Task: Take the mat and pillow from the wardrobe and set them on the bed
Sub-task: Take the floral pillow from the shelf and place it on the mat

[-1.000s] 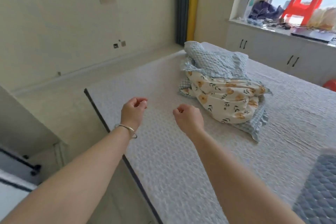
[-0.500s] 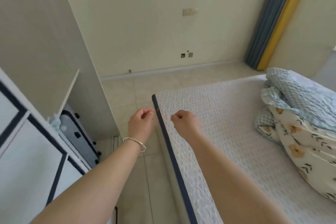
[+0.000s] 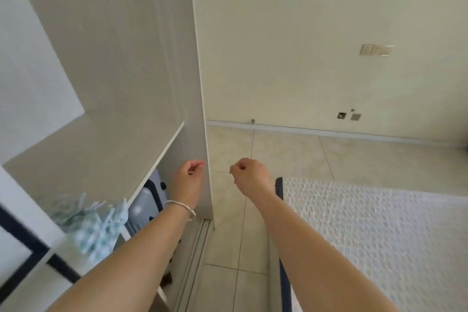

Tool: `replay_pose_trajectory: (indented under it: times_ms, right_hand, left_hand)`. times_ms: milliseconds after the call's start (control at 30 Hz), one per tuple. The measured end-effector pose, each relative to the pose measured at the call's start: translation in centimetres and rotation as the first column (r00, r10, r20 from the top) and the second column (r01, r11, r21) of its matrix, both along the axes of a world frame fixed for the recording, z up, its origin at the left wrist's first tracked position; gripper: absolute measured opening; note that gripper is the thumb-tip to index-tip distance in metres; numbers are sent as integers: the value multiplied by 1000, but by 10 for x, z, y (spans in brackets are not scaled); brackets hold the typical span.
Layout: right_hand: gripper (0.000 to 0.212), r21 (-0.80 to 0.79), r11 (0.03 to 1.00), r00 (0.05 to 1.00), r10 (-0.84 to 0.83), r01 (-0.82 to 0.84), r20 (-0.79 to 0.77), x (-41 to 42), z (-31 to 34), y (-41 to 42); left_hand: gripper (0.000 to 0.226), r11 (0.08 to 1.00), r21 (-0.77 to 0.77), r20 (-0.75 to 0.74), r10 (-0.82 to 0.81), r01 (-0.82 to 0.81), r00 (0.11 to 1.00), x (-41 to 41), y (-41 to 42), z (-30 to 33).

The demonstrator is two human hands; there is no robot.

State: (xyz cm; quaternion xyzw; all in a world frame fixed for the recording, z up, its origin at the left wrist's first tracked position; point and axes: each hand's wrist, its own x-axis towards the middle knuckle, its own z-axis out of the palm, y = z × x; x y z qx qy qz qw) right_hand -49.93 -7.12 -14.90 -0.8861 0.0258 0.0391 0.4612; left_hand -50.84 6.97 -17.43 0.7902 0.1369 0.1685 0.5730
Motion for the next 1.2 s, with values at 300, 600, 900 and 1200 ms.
replay_pose_trajectory:
  times_ms: [300,600,900,1200]
  right_hand:
    - [23,-24,978,978,206,-205,18,154,14,77]
    - [16,-99,894,898,441,-437,18,262,13,179]
    - [21,-110,592,591,806,-799,39,314,6,317]
    - [23,-65,168,168,986,-984,0,262,-7,402]
  left_hand:
    - [17,927,128,122,339,-353,933,122,79,2]
    - [19,846,109,100,513,-522,853,212,151,-2]
    - [17,557,212,156,792,-803,590,210,249,-5]
    - [46,200,635,-249,967,-746,47,105,285,-21]
